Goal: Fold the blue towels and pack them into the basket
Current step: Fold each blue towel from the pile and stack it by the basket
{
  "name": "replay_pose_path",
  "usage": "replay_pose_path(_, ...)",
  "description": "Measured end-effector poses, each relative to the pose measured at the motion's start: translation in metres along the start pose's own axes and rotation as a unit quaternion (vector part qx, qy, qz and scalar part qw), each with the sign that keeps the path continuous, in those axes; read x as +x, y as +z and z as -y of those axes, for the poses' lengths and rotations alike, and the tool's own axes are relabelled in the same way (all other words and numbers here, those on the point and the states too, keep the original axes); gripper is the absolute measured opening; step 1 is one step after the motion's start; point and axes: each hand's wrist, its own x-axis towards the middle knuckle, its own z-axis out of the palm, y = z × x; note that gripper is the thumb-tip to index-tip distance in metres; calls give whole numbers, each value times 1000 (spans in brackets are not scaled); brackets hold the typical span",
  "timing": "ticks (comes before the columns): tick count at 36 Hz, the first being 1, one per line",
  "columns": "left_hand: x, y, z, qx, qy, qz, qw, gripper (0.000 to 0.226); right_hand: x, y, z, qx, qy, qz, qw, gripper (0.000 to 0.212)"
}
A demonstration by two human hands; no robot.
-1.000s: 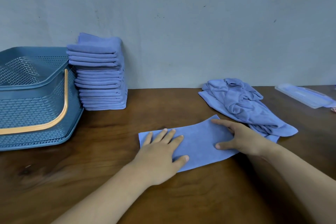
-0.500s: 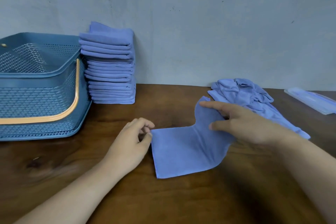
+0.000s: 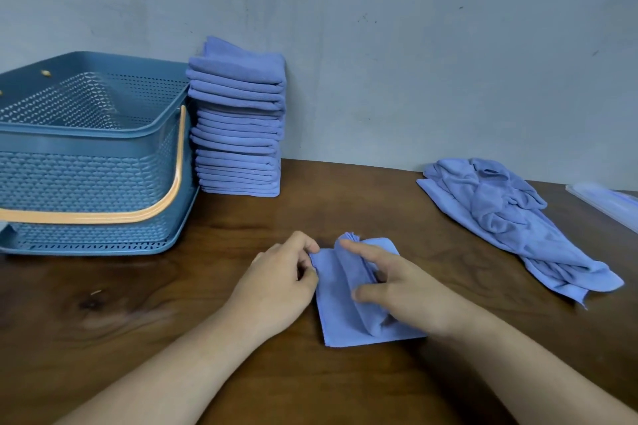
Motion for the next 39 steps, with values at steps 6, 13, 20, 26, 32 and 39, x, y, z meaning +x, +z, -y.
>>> replay_pose_path(6,-1,0,-1,0,9,-10,1000,22,1,-13,15,16,19,13,1000,72)
replay_pose_path(13,-1,-1,-2,10,0,-1,1000,23,-6,-17,19,225,-13,51,973,63)
replay_pose_path(20,-2,-4,-5,-13,-33,-14,999,28,12,-38,-27,-88,-148,-187,967,39)
replay_pose_path(26,-5,-6,-11,-32,-47,-42,998,33,9,-17,-42,-297,-139,-89,940,55)
replay_pose_path(32,-9,-10,-19,31,114,-80,990,23,3,-10,-35,-352,-105,-1,930,95)
replay_pose_path(39,-18,0,-18,250,107,172,947,77,3,-13,-35,-371,-107,22,922,108)
